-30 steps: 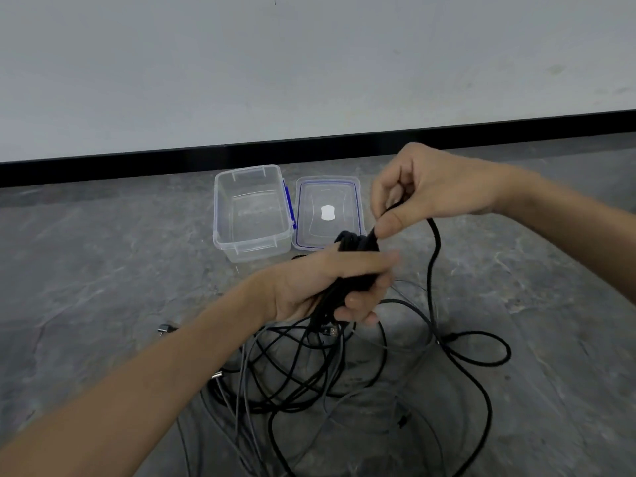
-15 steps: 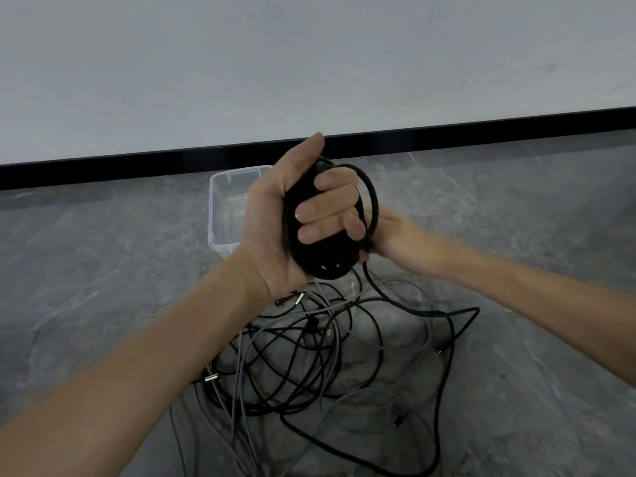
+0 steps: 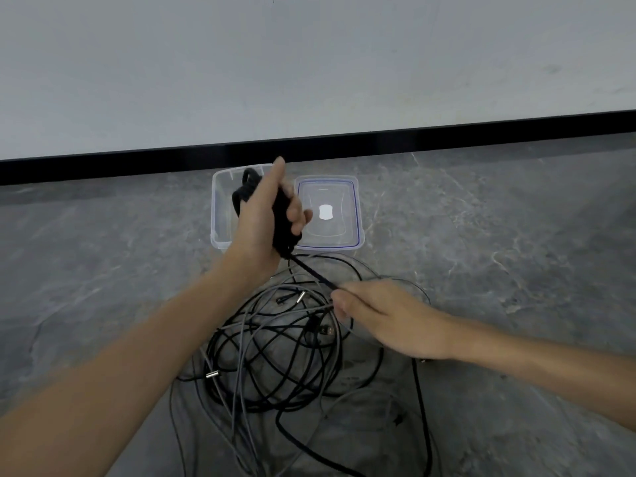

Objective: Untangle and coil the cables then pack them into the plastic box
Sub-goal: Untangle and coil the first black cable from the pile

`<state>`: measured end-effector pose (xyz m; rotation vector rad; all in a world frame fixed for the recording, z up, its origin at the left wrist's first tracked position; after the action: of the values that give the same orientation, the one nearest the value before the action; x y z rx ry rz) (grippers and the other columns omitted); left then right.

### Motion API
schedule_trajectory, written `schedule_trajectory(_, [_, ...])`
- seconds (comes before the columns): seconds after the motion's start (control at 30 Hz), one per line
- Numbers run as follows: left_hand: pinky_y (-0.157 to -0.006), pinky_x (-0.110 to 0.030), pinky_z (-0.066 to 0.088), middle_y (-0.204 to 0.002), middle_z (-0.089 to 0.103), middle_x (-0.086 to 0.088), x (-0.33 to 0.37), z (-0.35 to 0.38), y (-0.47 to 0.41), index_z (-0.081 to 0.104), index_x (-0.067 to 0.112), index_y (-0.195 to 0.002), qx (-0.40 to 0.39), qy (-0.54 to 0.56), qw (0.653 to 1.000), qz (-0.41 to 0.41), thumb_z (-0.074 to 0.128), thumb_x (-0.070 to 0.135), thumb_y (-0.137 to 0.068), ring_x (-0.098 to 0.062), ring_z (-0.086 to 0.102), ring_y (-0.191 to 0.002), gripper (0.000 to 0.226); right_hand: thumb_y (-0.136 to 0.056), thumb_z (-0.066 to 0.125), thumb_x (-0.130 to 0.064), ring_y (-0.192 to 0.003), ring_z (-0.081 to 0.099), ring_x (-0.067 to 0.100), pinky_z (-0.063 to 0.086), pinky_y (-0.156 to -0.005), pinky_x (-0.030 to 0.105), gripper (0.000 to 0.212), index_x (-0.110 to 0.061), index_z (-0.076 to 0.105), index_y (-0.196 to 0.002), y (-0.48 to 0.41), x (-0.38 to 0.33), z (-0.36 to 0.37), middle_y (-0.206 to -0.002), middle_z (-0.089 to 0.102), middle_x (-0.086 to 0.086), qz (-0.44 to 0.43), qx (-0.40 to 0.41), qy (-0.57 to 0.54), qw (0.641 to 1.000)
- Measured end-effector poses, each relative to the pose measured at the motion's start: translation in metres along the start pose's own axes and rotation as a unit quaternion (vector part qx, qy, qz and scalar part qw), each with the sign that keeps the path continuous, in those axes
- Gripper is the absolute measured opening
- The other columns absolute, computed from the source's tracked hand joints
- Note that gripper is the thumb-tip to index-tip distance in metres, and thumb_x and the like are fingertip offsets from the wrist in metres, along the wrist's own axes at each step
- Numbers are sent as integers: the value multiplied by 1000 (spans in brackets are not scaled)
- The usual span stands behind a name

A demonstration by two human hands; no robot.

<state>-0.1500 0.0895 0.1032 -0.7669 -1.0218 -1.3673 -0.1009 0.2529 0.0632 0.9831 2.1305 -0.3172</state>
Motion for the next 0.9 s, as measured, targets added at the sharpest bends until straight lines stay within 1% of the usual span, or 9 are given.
schedule_trajectory(0.17, [-77, -30, 54, -45, 46, 1, -11, -1, -1, 50, 14, -64, -13, -122, 991, 56, 49, 36, -100, -12, 44, -40, 42, -102, 44, -27, -52, 45, 1, 33, -53, 14, 36, -7, 51, -73, -10, -18, -13, -55, 42, -10, -35, 17, 75, 996])
schedule_trajectory(0.27, [-85, -40, 53, -51, 53, -7, -15, 3, 0, 56, 16, -55, -47, -241, 965, 89, 55, 54, -88, -14, 58, -55, 50, -101, 46, -27, -48, 43, 6, 35, -52, 17, 38, -10, 49, -67, -16, -27, -24, -53, 43, -7, -35, 10, 112, 993])
schedule_trajectory(0.37, [-73, -42, 52, -55, 54, -9, -19, 2, 2, 56, 7, -62, -86, -275, 954, 79, 55, 60, -84, -21, 56, -58, 57, -99, 50, -23, -48, 47, 4, 35, -52, 16, 38, -19, 47, -62, -17, -37, -40, -49, 44, -10, -50, 4, 139, 989])
schedule_trajectory(0.5, [-66, -28, 45, -62, 55, -10, -29, 4, 10, 55, -8, -75, -154, -315, 936, 29, 49, 71, -82, -19, 53, -58, 79, -95, 55, -19, -53, 53, -1, 37, -54, 9, 25, -11, 70, -76, -16, -49, -52, -50, 50, -12, -83, -33, 165, 982])
schedule_trajectory(0.63, [-57, -23, 49, -62, 60, -2, -34, 9, 23, 56, 12, -72, -227, -273, 933, -56, 48, 84, -66, -13, 58, -57, 72, -91, 61, -22, -55, 57, 11, 41, -55, 13, 17, -14, 74, -83, -18, -60, -71, -61, 65, -3, -98, -72, 179, 976])
schedule_trajectory(0.73, [-66, -33, 55, -59, 60, 2, -38, 9, 33, 54, 12, -76, -317, -241, 911, -106, 41, 89, -64, -10, 57, -55, 79, -84, 72, -24, -62, 60, -1, 40, -58, 9, 8, -17, 68, -82, -17, -68, -86, -64, 65, -18, -104, -89, 141, 980])
schedule_trajectory(0.8, [-89, -61, 48, -60, 59, 3, -40, 11, 40, 51, 11, -79, -380, -227, 889, -120, 53, 81, -70, -10, 57, -56, 70, -77, 79, -27, -55, 57, -4, 39, -54, 7, 18, -18, 64, -80, -19, -70, -96, -57, 60, -19, -95, -87, 116, 985])
schedule_trajectory(0.83, [-92, -68, 41, -60, 58, 5, -38, 15, 45, 50, 10, -79, -410, -214, 878, -125, 63, 69, -74, -9, 56, -55, 61, -73, 82, -27, -51, 55, -2, 39, -52, 8, 22, -16, 63, -78, -20, -70, -100, -56, 61, -14, -91, -88, 98, 987])
schedule_trajectory(0.9, [-90, -64, 42, -55, 54, 5, -35, 24, 53, 52, 8, -74, -437, -204, 864, -145, 73, 39, -80, -7, 54, -50, 38, -67, 85, -26, -48, 55, 6, 41, -51, 14, 28, -12, 63, -76, -23, -71, -105, -56, 64, -3, -92, -101, 55, 989])
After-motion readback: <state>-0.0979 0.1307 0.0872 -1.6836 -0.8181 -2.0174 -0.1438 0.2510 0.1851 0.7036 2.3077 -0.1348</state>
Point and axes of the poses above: each hand's wrist, its own y-axis away from the middle knuckle, its own z-axis out of the palm, x = y × z, the point moved 3 cm from there along -y, towards the middle knuckle
